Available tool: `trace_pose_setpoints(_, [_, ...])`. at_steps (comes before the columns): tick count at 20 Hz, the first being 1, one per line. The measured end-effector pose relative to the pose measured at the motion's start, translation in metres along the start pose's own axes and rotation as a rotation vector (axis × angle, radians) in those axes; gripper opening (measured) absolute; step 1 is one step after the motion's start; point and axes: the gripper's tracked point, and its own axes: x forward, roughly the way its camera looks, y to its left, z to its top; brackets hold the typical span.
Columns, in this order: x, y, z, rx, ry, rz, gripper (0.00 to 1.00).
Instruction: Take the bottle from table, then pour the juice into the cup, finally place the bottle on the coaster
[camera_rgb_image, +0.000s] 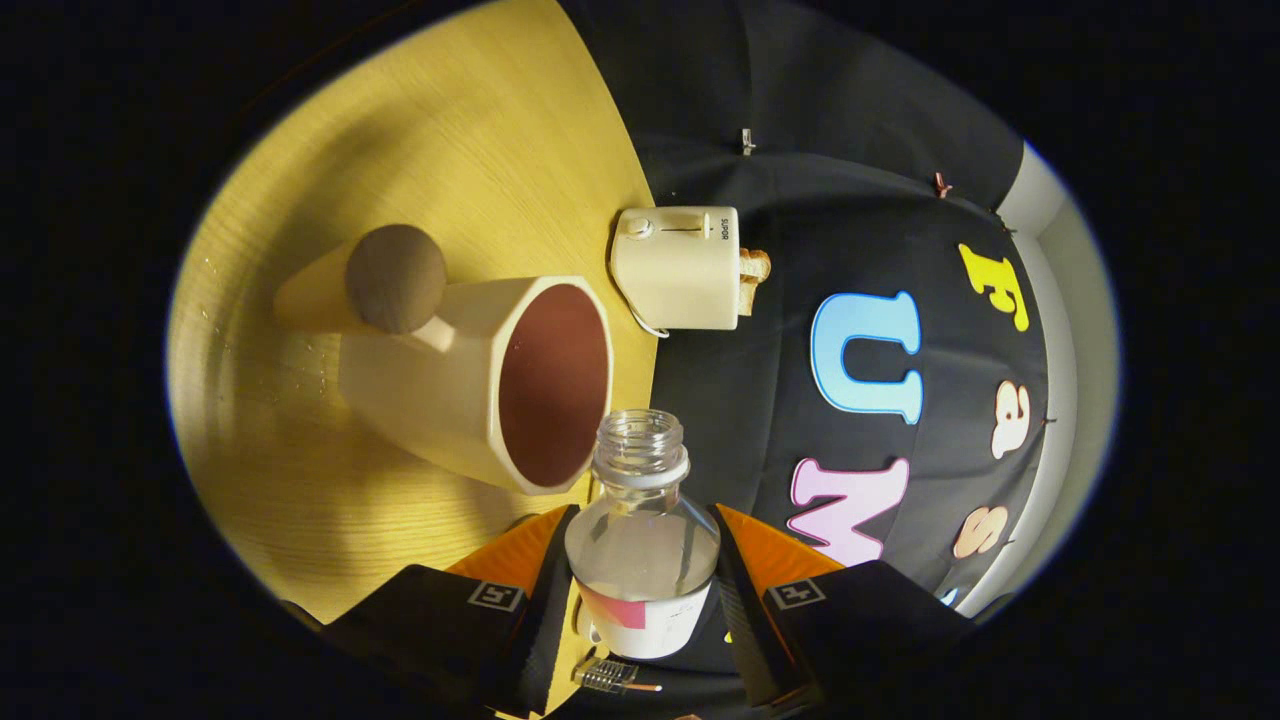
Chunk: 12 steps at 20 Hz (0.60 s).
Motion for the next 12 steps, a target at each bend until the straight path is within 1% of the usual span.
trace_pose_setpoints(8, [0.0047, -0.0064, 0.0009, -0.124, -0.030, 0.010, 0.73])
trace_pose_setpoints(12, [0.0064, -0.0086, 0.0003, -0.164, -0.045, 0.012, 0.73])
